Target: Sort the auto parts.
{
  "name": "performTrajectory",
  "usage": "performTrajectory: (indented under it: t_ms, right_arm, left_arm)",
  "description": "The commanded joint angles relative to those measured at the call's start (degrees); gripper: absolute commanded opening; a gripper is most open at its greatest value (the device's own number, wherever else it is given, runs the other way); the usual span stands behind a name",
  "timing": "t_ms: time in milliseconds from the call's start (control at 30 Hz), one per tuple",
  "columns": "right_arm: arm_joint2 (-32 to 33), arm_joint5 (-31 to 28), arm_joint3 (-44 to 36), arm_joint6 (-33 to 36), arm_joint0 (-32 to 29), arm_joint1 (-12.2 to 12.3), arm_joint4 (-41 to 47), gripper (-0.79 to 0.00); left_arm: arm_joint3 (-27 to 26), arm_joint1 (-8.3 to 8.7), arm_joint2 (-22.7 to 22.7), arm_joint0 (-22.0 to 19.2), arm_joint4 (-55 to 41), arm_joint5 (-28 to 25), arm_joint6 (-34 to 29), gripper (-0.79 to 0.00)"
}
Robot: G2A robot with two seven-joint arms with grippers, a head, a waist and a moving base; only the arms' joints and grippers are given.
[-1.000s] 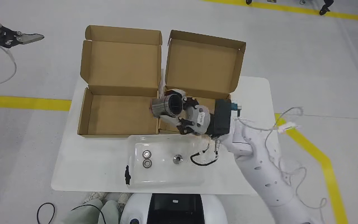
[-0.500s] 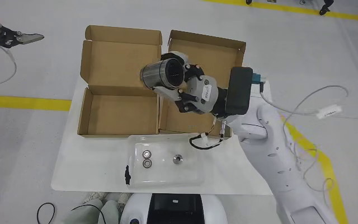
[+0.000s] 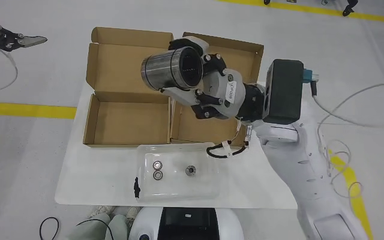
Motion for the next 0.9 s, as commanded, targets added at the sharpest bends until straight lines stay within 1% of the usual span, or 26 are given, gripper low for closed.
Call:
performTrajectory:
  t_ms: [0,167,367,567,867]
  right_arm:
    - [0.2,-0.3,0.1,-0.8,0.0,0.0,-0.1,-0.785]
    - [0.7,-1.1,0.6,-0.7,0.1,0.0,0.1,-0.785]
    - [0.7,-3.1,1.3,1.4,-0.4,0.2,-1.6,-0.785]
    - [0.3,-5.0,1.8,1.8,-4.0,0.6,-5.9,-0.785]
    - [-1.0,-8.7,4.6,-0.7,-9.7,1.1,-13.5,-0.785]
  left_arm:
    - [0.0,0.0,0.0,0.0,0.0,0.0,0.0,0.0]
    - [0.0,0.0,0.0,0.0,0.0,0.0,0.0,0.0]
    - [0.0,0.0,0.0,0.0,0.0,0.0,0.0,0.0]
    - [0.0,0.0,0.0,0.0,0.0,0.0,0.0,0.0]
    - [0.0,0.0,0.0,0.0,0.0,0.0,0.0,0.0]
